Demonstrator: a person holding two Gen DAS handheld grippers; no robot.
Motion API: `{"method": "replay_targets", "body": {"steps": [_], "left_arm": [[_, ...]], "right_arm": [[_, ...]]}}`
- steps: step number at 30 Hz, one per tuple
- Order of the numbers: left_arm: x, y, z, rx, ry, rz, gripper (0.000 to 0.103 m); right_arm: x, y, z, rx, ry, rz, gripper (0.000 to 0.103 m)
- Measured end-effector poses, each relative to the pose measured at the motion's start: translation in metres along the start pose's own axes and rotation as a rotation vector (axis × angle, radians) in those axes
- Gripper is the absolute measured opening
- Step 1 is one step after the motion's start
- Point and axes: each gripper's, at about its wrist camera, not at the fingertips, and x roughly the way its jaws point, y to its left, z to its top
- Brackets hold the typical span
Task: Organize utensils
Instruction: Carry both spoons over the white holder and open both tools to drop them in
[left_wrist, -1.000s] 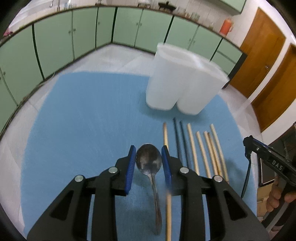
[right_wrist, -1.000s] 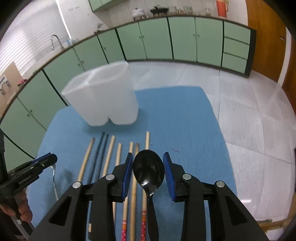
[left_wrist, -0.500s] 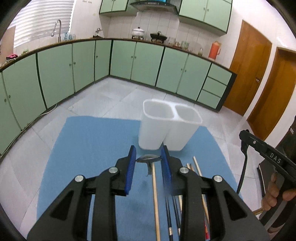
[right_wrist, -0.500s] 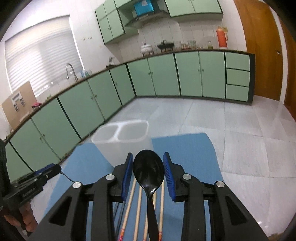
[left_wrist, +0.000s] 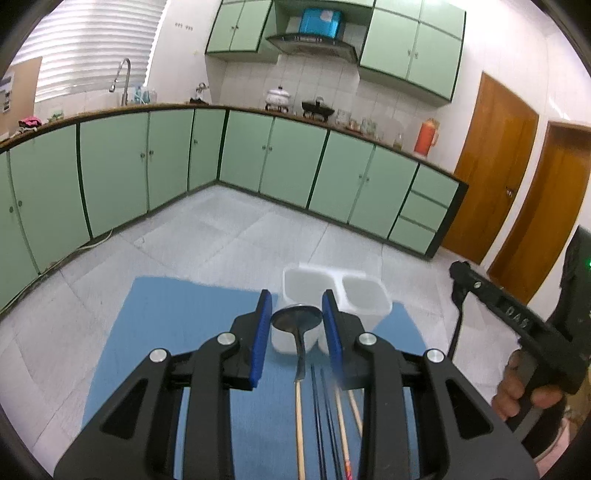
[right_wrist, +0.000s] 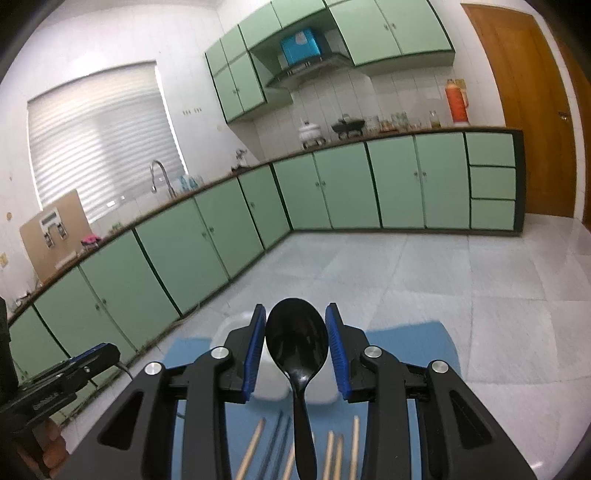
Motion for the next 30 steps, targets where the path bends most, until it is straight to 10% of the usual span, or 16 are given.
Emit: {"method": "replay_targets", "body": {"steps": [12,30], "left_arm": [[0.018,-0.019,0.068,-0.001,-0.145,-0.031,0.027],[0.136,-0.006,0.036,0.022,0.055,0.018,0.027]], "right_arm": [[0.064,0.012,0.045,-0.038,-0.120,0.010,0.033],[0.140,-0.007,0.001,-0.044,-0.059,-0.046,0.033]]}}
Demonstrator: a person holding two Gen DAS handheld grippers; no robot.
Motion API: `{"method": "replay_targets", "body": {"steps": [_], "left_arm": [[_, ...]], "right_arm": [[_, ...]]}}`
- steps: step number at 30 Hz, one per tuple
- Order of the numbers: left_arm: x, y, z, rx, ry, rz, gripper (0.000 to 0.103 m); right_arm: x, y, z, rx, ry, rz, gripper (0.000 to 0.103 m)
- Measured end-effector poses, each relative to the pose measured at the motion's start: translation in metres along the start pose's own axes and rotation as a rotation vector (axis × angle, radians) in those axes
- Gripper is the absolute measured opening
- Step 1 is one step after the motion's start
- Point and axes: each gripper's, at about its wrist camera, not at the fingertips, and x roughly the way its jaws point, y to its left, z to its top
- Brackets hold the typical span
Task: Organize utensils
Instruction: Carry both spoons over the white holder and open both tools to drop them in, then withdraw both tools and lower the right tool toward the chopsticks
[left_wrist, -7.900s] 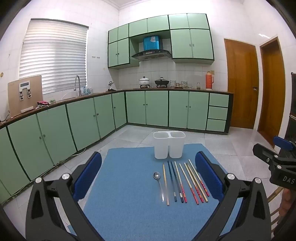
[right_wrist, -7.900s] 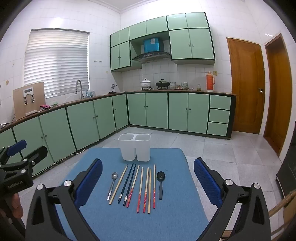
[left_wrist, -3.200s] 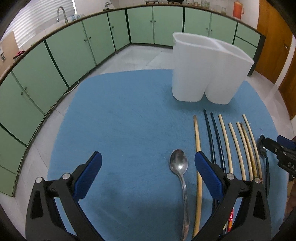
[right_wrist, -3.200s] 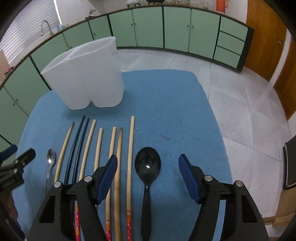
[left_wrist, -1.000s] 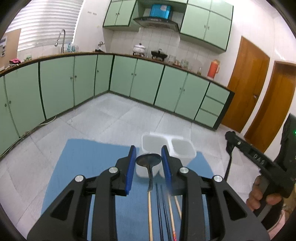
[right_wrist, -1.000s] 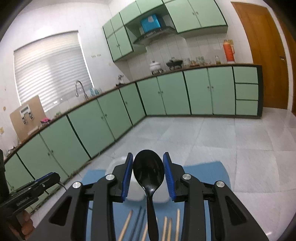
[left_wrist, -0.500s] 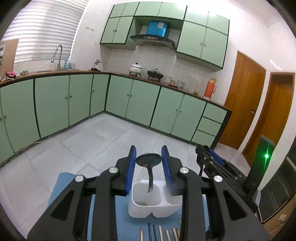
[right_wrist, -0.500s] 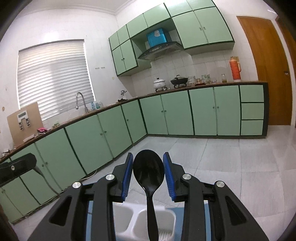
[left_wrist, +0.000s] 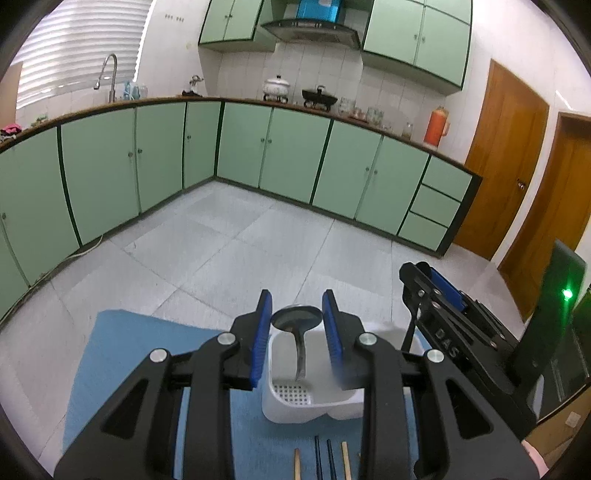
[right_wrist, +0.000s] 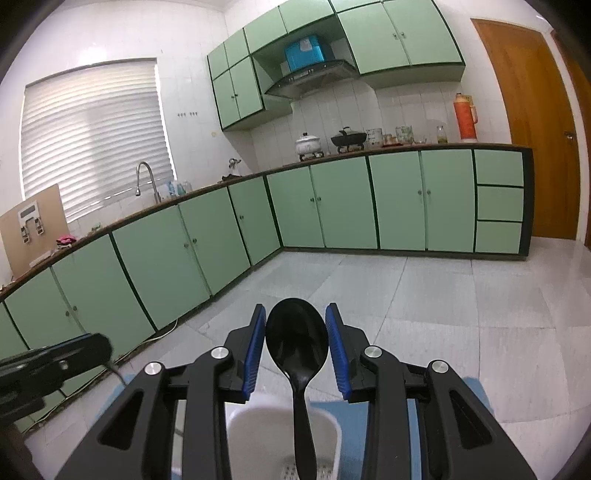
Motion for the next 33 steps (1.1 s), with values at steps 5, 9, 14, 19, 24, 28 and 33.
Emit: {"method": "replay_targets", "body": {"steps": [5,9,14,19,24,28,33], "left_arm": [[0.009,0.003,-0.011,0.012,0.043,0.006,0.027],[0.008,0.007,-0.020,0.007,0.056,0.010,0.029],[-0.002,0.004,-0.024,0.011,0.048,0.010,0.035],[-0.033,0.006,-0.034,0.031,0.004,0.017,0.051],[-0.067,0.008,-0.055,0.024,-0.028,0.017,0.070],[-0.096,0.008,-0.083,0.059,-0.039,0.039,0.084],[-0.121,0.016,-0.116,0.076,-0.007,0.049,0.090]], "right_arm": [[-0.005,-0.004,-0.013,0.009,0.036,0.029,0.034],[-0.013,-0.004,-0.019,0.004,0.049,0.039,0.035],[-0.028,-0.003,-0.021,0.008,0.049,0.043,0.042],[-0.058,-0.005,-0.024,0.027,0.041,0.036,0.049],[-0.098,-0.008,-0.037,0.047,0.043,0.014,0.069],[-0.138,-0.010,-0.056,0.068,0.050,-0.022,0.090],[-0.175,-0.013,-0.079,0.100,0.108,-0.023,0.097]]}}
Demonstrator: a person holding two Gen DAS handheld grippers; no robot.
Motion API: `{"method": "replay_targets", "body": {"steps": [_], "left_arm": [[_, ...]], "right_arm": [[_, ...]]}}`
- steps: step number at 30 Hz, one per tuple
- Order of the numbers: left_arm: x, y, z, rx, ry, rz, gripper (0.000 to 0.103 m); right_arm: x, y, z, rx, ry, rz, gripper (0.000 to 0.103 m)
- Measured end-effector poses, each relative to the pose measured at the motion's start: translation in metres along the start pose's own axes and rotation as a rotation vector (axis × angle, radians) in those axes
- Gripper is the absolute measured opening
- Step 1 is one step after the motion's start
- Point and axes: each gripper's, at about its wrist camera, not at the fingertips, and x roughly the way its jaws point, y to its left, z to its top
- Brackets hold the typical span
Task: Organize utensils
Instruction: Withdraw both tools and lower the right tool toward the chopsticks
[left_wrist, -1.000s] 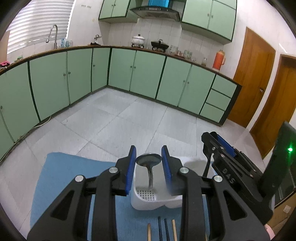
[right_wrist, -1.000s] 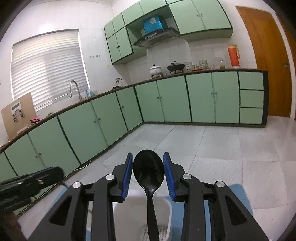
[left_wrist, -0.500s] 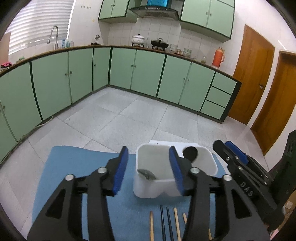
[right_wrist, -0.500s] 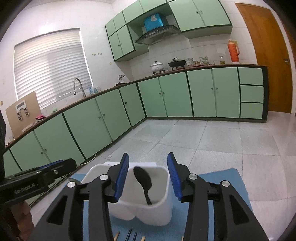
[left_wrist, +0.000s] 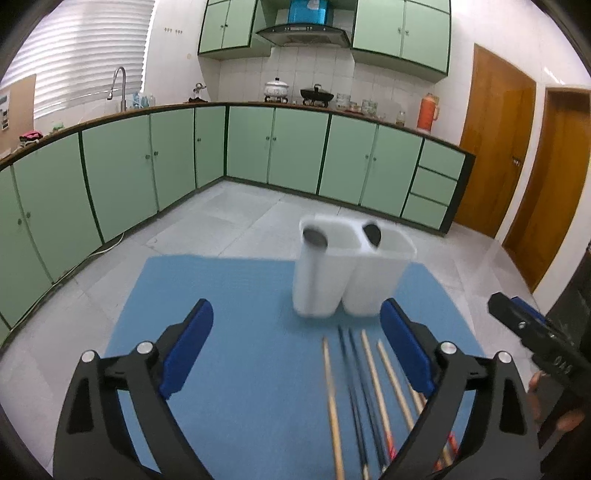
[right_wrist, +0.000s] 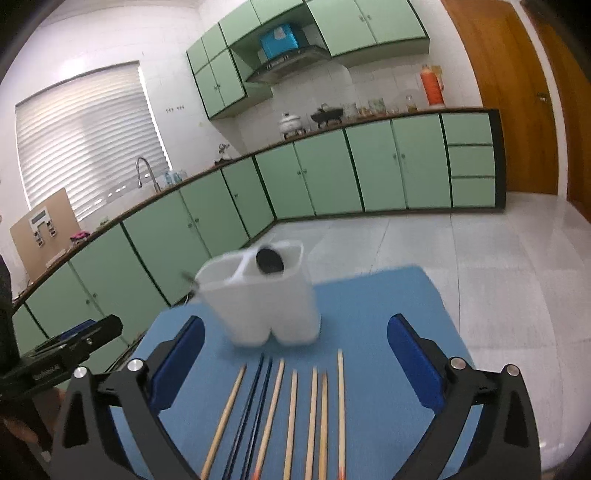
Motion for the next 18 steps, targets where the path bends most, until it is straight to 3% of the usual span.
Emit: {"method": "replay_targets", "body": {"steps": [8,18], "left_arm": [[-0.028,0.008,-0.046,0.011,0.066,0.012,0.093],[-0.034,-0.002,-0.096,0.057,0.136,0.030,0.093]], "right_arm": [[-0.043,-0.002,-0.044,-0.030,0.072,-0.032,0.097],[-0.067,-0.012,-0.097,-0.048,0.147,-0.088,0.095]]}}
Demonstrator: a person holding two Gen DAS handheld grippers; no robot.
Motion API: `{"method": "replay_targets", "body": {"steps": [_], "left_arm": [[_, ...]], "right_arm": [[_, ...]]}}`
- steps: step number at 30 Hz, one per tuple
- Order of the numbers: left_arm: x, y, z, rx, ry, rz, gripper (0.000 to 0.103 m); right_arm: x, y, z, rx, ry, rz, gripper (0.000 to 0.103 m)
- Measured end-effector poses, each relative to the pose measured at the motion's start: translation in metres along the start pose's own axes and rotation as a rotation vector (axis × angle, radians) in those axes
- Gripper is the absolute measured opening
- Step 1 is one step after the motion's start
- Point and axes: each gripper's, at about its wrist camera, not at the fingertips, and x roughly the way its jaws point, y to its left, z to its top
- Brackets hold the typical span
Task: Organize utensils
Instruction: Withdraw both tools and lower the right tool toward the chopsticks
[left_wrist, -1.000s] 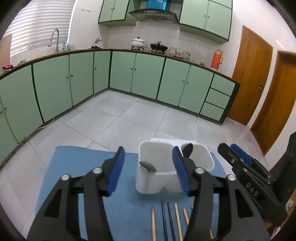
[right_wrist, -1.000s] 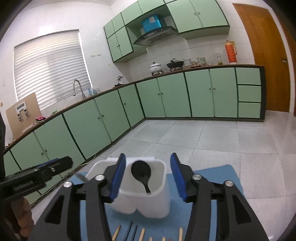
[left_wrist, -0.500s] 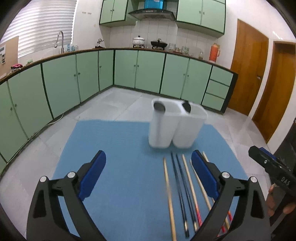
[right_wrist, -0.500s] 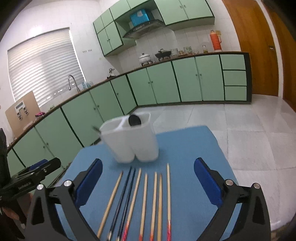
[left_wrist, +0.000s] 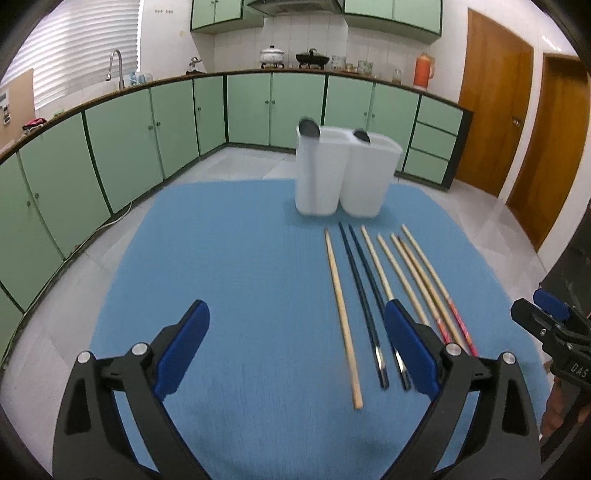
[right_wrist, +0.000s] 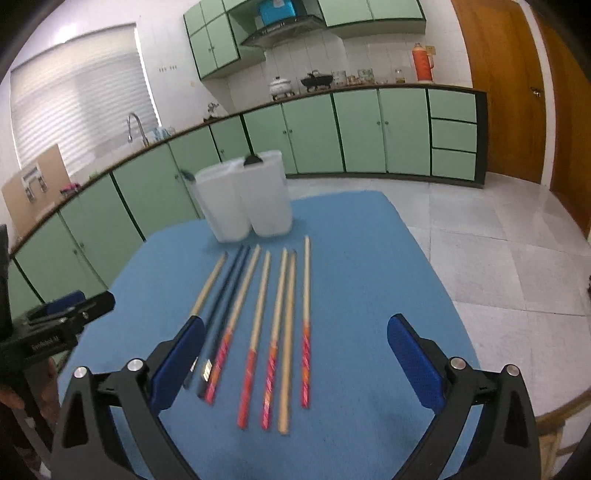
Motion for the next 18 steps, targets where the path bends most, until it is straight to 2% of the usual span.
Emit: {"method": "replay_targets", "body": {"steps": [6,11,18], "left_arm": [[0.008,-0.005,-0.025,0.020,0.035,0.019,0.093],[0.014,-0.005,-0.036,0.009,0.046,0.032,0.093],[0.019,-0.003,-0.047,0.005,0.060,0.038,0.093]], "right_arm": [[0.006,-0.010,-0.031,-0.003,0.067,-0.022,0.072],[0.016,-0.007,-0.046,-0.057,0.114,-0.023,0.046],[0.026,-0.001,-0.056,-0.092,0.157,-0.002,0.023]]}}
